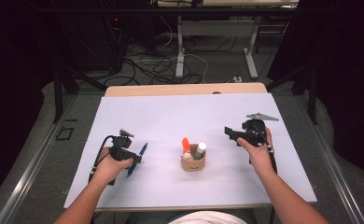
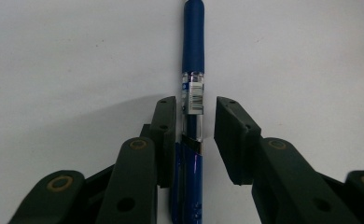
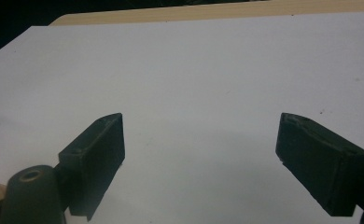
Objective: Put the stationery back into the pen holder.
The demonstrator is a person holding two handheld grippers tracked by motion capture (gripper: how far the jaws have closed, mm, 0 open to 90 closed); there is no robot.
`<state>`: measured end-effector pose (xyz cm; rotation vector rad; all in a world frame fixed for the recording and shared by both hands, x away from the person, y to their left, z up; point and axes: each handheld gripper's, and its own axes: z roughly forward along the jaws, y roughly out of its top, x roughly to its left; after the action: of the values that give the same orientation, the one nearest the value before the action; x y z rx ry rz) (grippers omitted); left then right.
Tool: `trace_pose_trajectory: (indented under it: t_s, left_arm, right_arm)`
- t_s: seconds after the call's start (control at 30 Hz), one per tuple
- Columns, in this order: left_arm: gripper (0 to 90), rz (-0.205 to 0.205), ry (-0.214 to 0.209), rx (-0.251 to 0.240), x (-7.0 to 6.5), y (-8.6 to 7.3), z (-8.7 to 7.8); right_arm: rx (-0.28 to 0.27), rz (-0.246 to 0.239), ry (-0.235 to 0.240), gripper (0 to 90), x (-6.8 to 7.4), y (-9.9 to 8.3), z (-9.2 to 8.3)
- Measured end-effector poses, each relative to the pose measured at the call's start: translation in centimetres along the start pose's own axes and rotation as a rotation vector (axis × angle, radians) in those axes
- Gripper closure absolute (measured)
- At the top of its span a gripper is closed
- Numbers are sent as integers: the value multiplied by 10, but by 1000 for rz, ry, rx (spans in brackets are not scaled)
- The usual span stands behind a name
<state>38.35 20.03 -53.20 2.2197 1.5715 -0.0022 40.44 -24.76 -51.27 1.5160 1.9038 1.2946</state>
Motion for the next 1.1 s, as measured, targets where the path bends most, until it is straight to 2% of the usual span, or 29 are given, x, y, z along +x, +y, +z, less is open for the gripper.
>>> trace_pose_trajectory:
  t_s: [0.17,0.23,0.27,0.43,0.8,1.1]
  left_arm:
    - [733,-5,24,16,-3,2,1]
    - [744,13,36,25,-4,3,1]
    - [748,1,42,24,-5,3,1]
    - [792,13,56,32,-7,4,2]
    - [798,7,42,34,-5,4,1]
    - [798,2,6,20,-5,6,-2]
  right_arm:
    - [1,1,0,151,0,0,0]
    - [6,2,4,151,0,0,0]
    - [9,2,2,151,0,0,0]
    - [5,6,4,152,0,0,1]
    - [13,6,9,154,1,-1,1]
    - [10,-1,8,154,1,-1,1]
